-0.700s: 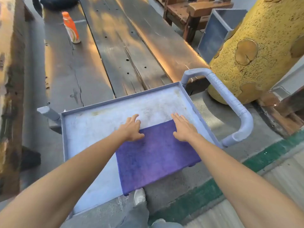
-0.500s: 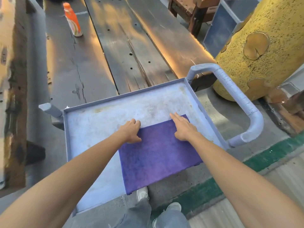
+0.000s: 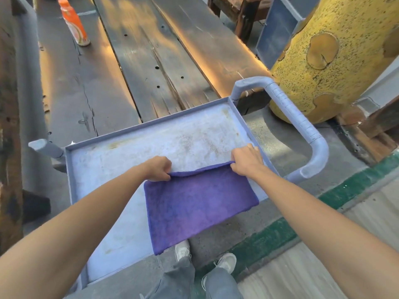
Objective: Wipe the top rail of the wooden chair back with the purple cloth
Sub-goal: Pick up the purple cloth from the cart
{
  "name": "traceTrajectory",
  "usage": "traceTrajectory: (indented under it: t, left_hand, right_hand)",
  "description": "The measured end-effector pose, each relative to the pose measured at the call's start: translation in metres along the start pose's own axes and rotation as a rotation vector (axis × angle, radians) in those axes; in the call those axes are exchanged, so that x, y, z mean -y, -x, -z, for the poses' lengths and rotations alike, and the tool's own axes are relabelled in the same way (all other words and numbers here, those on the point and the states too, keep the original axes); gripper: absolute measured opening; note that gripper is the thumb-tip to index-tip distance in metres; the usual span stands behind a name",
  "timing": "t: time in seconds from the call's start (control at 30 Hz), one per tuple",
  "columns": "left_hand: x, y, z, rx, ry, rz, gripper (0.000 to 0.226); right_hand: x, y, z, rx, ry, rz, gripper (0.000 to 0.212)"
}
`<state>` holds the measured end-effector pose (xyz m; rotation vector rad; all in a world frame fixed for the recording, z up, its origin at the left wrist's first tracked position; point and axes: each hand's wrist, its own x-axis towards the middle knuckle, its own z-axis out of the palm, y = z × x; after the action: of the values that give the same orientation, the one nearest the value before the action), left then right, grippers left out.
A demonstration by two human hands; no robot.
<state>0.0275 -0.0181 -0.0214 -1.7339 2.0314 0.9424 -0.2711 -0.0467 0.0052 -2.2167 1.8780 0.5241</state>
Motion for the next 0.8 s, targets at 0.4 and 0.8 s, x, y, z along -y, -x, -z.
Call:
traceTrajectory:
  t: [0.4, 0.8]
  left_hand:
    - [-0.067, -0.006, 0.096, -0.067, 0.325, -0.204, 0.038]
    - [-0.168, 0.003, 0.190, -0.024, 0.877, -0.489, 0.037]
  right_hand:
    - [-0.146, 0.059, 0.067, 0.103, -1.041, -0.034, 0.015]
    - [-0.236, 0.150, 0.129, -0.390, -1.779, -0.067, 0.021]
